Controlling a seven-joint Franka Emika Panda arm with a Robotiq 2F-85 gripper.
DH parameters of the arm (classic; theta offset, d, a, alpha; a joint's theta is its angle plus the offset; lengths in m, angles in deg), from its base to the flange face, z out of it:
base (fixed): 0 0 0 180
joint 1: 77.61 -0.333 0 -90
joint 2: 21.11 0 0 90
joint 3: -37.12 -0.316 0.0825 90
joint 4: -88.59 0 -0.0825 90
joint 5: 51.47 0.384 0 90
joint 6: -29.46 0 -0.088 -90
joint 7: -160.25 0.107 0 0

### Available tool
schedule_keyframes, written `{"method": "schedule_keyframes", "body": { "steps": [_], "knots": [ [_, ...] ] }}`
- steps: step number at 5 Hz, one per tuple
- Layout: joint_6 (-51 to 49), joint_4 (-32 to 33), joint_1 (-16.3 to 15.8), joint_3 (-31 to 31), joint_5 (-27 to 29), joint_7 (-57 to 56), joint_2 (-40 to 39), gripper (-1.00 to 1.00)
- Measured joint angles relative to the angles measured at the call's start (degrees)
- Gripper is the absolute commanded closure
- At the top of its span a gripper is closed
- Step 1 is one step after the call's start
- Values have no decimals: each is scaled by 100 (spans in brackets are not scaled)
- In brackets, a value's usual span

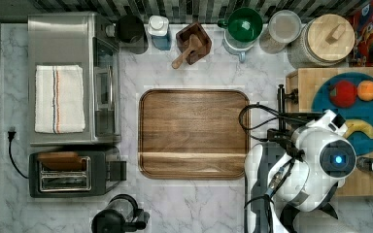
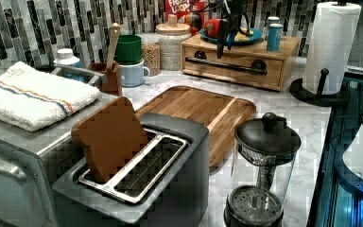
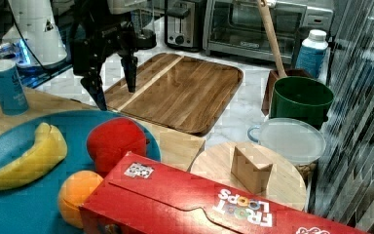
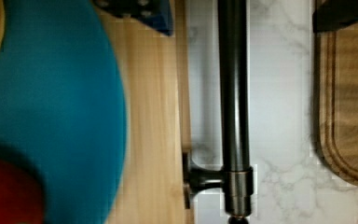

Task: Open the drawer.

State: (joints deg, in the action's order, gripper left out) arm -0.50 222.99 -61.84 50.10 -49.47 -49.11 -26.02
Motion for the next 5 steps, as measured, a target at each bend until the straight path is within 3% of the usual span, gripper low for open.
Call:
{"method": "schedule_keyframes", "body": {
  "steps": [5],
  "knots": [
    [353, 392, -253, -218, 211, 56, -97, -100]
  ]
}}
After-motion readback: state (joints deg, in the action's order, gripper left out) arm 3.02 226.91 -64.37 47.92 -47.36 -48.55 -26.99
